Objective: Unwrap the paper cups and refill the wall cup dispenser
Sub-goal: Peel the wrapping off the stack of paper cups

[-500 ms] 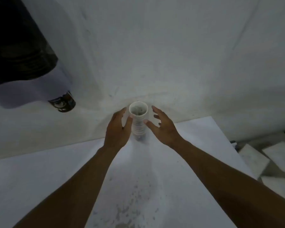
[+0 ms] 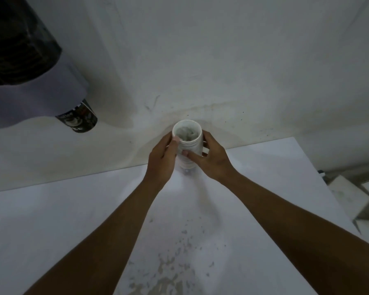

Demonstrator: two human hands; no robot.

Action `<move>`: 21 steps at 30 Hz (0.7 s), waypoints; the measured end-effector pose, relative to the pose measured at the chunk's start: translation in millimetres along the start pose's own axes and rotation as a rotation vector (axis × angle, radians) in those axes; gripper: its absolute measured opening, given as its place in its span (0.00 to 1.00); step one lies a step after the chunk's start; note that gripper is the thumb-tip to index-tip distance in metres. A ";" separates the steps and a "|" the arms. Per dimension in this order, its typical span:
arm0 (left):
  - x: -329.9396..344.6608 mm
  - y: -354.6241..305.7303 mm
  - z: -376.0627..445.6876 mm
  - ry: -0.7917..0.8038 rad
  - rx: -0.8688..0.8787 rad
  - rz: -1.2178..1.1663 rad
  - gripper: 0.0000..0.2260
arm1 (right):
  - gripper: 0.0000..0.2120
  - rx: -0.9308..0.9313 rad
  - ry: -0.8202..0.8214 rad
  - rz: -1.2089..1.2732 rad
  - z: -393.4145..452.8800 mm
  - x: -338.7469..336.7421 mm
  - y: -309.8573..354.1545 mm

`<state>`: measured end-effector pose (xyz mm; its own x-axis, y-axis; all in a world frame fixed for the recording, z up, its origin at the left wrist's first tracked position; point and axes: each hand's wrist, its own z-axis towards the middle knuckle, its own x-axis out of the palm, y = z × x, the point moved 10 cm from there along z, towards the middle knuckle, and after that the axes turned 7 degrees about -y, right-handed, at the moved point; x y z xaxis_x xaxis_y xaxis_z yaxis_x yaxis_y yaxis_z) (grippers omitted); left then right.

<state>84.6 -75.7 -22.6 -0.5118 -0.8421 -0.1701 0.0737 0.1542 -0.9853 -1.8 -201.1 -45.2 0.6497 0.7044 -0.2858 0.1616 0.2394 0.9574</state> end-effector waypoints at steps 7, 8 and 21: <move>-43.4 -5.7 -72.7 -0.057 -0.007 -0.092 0.13 | 0.31 -0.013 -0.001 0.051 -84.6 14.0 30.6; -51.0 -4.1 -86.6 -0.071 -0.013 -0.113 0.13 | 0.30 -0.013 0.005 0.058 -100.6 18.2 34.4; -104.6 32.2 -252.5 -0.034 0.001 -0.120 0.15 | 0.31 0.008 0.054 0.028 -277.1 54.3 35.8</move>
<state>-75.6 147.9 -32.3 -0.4873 -0.8717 -0.0515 0.0147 0.0508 -0.9986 -166.5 30.8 -38.0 0.6130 0.7459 -0.2604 0.1502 0.2136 0.9653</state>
